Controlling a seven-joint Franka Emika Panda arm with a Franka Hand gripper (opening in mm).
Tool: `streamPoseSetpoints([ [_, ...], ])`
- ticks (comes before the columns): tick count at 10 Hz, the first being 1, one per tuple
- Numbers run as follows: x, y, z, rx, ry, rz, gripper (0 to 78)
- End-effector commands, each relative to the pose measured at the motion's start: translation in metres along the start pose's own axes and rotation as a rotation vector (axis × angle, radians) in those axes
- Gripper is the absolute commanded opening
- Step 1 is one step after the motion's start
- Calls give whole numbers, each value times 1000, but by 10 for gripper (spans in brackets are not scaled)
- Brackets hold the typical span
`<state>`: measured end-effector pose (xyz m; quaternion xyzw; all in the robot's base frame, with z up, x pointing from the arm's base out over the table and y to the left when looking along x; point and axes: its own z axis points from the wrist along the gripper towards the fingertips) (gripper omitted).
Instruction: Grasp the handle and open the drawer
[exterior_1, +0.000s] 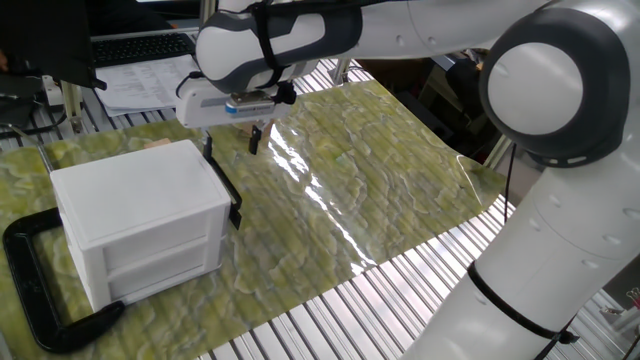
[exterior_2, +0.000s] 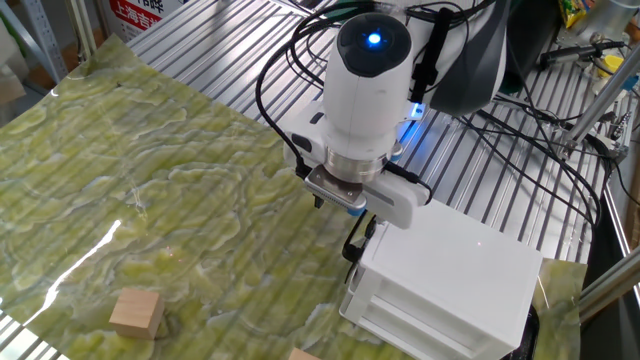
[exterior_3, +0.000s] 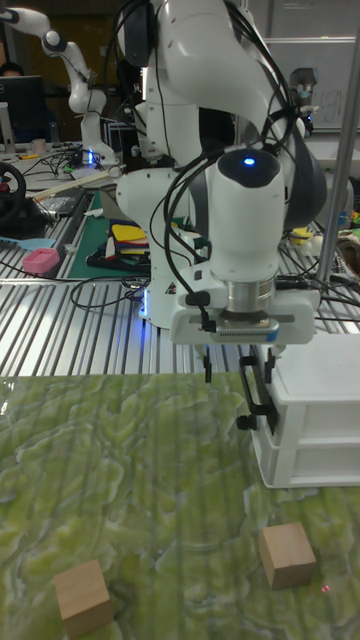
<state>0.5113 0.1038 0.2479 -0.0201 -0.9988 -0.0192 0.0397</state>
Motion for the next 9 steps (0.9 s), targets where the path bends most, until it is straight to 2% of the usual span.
streamPoseSetpoints([
  [1, -3, 2, -6, 10, 1, 4, 774],
  [3, -4, 1, -5, 16, 3, 2, 774],
  [7, -15, -18, -2, 16, 8, -15, 774],
  [9, -14, -19, -2, 13, 14, -14, 774],
])
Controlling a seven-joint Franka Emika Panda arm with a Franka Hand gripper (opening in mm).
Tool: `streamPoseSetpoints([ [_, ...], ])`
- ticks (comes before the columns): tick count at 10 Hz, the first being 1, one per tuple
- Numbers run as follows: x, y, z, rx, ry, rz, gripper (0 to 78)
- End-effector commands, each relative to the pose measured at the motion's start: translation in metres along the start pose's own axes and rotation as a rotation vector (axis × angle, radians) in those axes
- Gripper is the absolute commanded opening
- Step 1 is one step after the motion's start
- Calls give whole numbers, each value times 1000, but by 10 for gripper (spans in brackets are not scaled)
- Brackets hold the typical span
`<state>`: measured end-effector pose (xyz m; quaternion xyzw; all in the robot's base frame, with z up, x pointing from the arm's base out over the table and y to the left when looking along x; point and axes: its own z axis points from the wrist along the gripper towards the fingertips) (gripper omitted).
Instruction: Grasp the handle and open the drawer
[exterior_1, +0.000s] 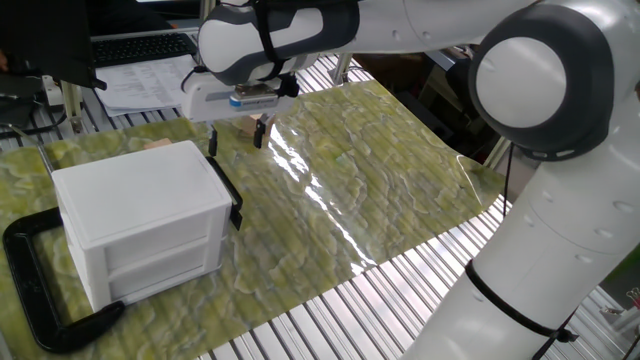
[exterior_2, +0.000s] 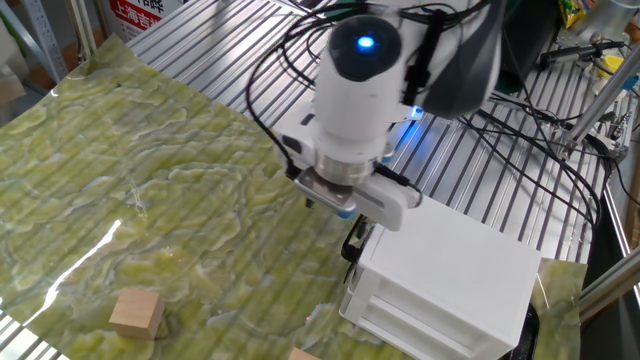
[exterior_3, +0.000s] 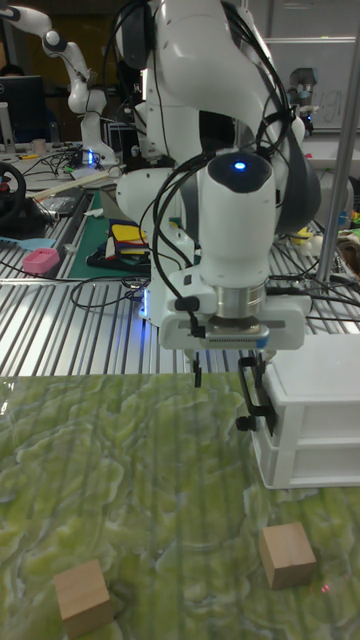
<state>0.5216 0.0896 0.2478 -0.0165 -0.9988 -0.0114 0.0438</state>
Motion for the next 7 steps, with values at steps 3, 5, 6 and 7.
streamPoseSetpoints([
  [3, 4, -5, 7, -6, 24, -19, 774],
  [5, 7, -4, 22, -5, 20, -23, 774],
  [6, 9, -4, 26, -4, 22, -25, 774],
  [7, 10, -5, 27, -2, 25, -25, 774],
])
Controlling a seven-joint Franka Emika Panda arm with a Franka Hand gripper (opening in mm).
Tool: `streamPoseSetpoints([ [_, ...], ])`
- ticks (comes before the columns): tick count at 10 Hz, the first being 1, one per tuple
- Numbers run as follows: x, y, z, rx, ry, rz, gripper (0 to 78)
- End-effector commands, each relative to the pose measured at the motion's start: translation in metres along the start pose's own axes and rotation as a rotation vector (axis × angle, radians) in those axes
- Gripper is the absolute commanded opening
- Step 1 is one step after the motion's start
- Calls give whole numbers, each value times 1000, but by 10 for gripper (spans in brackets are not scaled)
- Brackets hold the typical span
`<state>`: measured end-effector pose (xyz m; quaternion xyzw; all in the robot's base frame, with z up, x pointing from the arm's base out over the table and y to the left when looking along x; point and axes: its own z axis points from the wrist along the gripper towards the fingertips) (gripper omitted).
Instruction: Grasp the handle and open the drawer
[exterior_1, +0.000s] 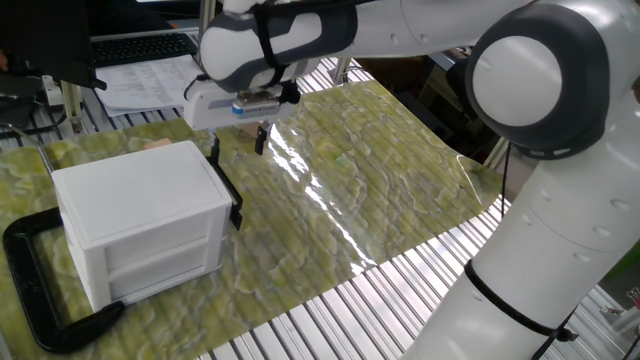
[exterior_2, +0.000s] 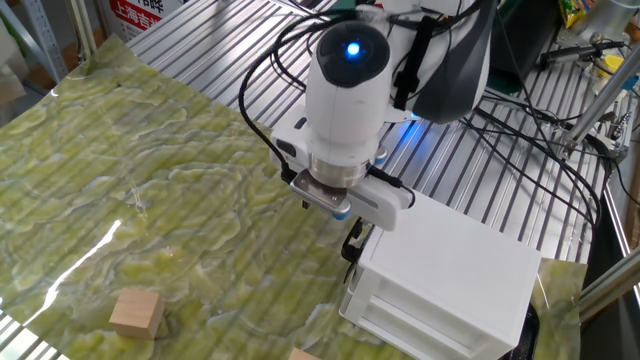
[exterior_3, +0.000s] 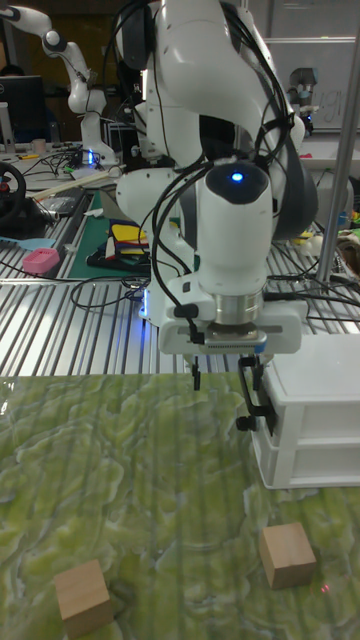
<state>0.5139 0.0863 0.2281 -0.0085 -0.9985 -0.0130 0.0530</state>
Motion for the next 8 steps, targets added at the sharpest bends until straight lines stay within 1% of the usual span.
streamPoseSetpoints([
  [1, 7, -1, 8, 0, 15, -10, 774],
  [3, 6, -1, 9, 6, 17, -9, 774],
  [8, 3, -1, 24, 19, 19, -6, 774],
])
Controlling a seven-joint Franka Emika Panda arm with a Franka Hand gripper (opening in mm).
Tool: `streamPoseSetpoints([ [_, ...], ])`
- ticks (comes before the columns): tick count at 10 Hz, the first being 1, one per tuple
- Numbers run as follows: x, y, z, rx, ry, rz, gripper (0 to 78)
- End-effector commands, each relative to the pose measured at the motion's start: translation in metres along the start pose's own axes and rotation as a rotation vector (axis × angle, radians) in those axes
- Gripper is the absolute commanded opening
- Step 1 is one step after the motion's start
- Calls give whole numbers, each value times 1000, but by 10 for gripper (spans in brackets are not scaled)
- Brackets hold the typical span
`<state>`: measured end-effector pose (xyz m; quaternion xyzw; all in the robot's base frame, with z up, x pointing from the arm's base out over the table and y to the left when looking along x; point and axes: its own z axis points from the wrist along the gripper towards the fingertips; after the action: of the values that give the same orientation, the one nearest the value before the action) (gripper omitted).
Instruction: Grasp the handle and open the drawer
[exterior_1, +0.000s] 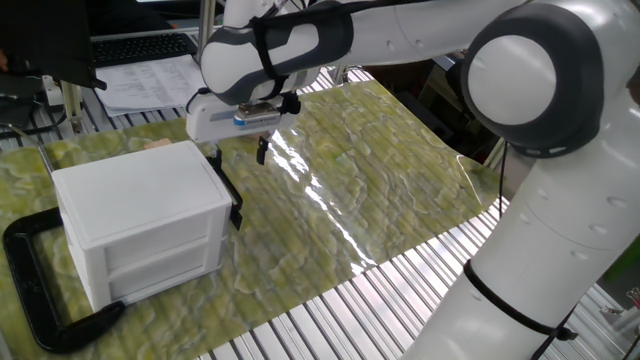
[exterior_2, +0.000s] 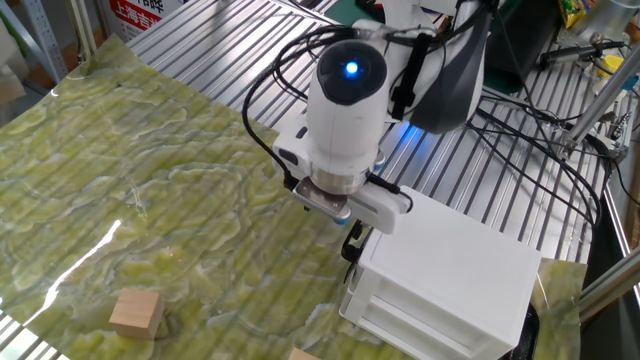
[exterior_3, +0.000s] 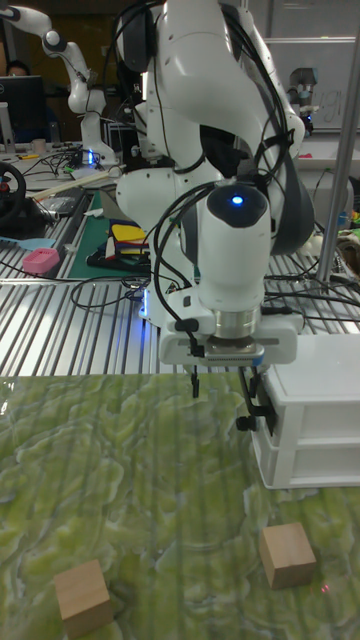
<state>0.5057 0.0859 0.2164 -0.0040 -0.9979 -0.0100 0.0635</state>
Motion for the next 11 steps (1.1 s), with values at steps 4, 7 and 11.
streamPoseSetpoints([
  [4, -4, 0, 12, 16, -7, 3, 774],
  [7, -7, -5, 15, 17, -7, -6, 774],
  [11, -13, -17, 19, 30, -14, -16, 774],
])
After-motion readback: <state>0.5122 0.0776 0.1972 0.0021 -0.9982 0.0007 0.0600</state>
